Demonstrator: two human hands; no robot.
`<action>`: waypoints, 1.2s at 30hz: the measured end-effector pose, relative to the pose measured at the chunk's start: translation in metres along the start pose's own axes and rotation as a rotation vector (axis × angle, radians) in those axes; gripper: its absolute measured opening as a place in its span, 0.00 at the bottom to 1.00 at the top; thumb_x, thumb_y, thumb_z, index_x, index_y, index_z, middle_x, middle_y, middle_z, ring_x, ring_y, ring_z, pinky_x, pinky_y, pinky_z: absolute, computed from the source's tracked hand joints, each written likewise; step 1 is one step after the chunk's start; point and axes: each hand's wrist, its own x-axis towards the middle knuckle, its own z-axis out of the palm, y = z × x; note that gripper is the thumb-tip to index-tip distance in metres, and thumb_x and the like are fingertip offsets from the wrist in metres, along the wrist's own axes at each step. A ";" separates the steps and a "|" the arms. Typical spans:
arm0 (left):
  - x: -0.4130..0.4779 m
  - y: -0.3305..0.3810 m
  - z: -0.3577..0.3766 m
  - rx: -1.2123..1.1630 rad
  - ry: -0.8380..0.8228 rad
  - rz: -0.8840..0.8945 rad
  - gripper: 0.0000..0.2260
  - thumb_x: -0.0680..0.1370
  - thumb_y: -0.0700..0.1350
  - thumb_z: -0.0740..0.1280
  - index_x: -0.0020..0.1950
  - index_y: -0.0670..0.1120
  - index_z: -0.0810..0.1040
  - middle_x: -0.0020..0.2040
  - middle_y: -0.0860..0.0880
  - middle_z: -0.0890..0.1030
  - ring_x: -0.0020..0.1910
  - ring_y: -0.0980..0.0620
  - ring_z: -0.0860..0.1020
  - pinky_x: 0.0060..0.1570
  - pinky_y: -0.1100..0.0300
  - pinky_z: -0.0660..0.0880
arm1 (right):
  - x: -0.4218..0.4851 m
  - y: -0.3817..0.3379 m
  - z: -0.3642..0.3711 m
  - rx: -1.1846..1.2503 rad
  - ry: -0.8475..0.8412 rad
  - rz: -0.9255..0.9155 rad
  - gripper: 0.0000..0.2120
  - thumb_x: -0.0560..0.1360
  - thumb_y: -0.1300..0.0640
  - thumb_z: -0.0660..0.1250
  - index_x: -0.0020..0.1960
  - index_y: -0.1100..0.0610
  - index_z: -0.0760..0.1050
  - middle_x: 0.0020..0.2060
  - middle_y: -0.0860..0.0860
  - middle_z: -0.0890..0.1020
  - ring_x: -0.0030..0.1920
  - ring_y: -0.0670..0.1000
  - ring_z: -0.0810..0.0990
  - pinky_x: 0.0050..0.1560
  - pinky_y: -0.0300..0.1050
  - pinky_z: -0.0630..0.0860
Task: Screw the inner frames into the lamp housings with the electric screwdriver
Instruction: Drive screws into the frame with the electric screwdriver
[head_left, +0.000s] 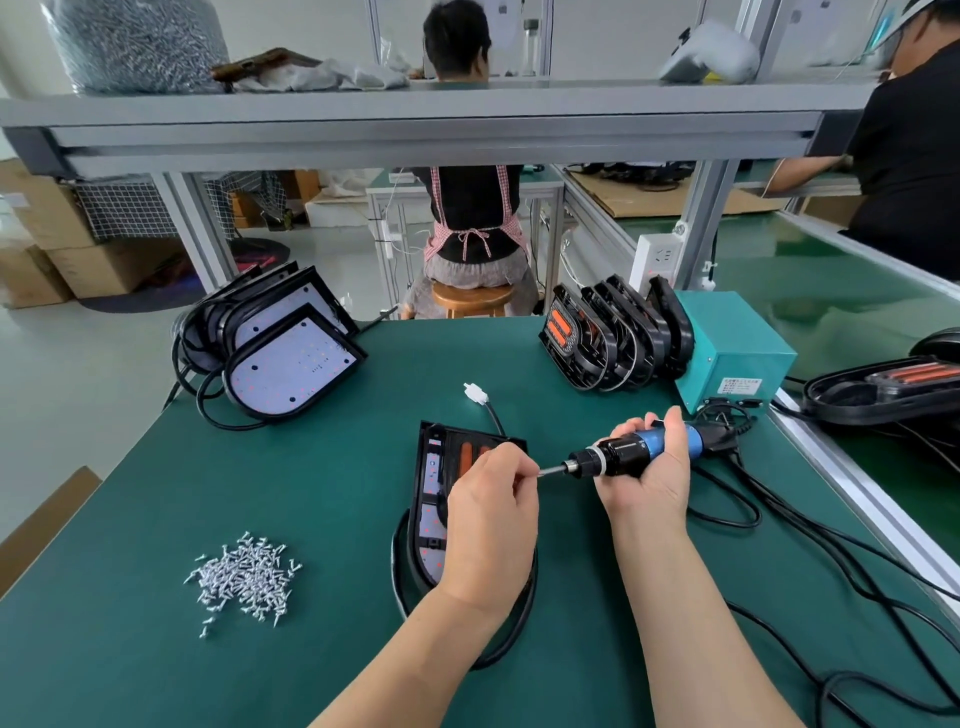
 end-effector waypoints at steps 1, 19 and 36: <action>0.000 -0.001 0.000 -0.014 0.004 -0.002 0.06 0.78 0.33 0.67 0.43 0.42 0.78 0.38 0.51 0.80 0.40 0.49 0.76 0.44 0.51 0.75 | 0.000 0.001 0.000 0.004 -0.005 0.006 0.10 0.78 0.49 0.72 0.47 0.53 0.72 0.36 0.47 0.76 0.33 0.44 0.75 0.51 0.37 0.70; -0.001 -0.010 -0.009 0.032 -0.106 0.064 0.13 0.77 0.36 0.68 0.60 0.45 0.80 0.40 0.60 0.76 0.45 0.47 0.80 0.51 0.50 0.78 | -0.005 0.003 -0.003 -0.060 -0.025 0.039 0.11 0.77 0.49 0.72 0.49 0.53 0.72 0.35 0.46 0.76 0.34 0.45 0.75 0.50 0.38 0.70; 0.026 -0.055 -0.068 -0.172 -0.156 -0.602 0.30 0.58 0.67 0.69 0.49 0.46 0.81 0.48 0.47 0.85 0.52 0.43 0.83 0.60 0.42 0.78 | -0.013 0.006 0.008 -0.232 -0.150 -0.049 0.13 0.77 0.45 0.72 0.52 0.52 0.74 0.33 0.47 0.77 0.31 0.46 0.75 0.38 0.38 0.69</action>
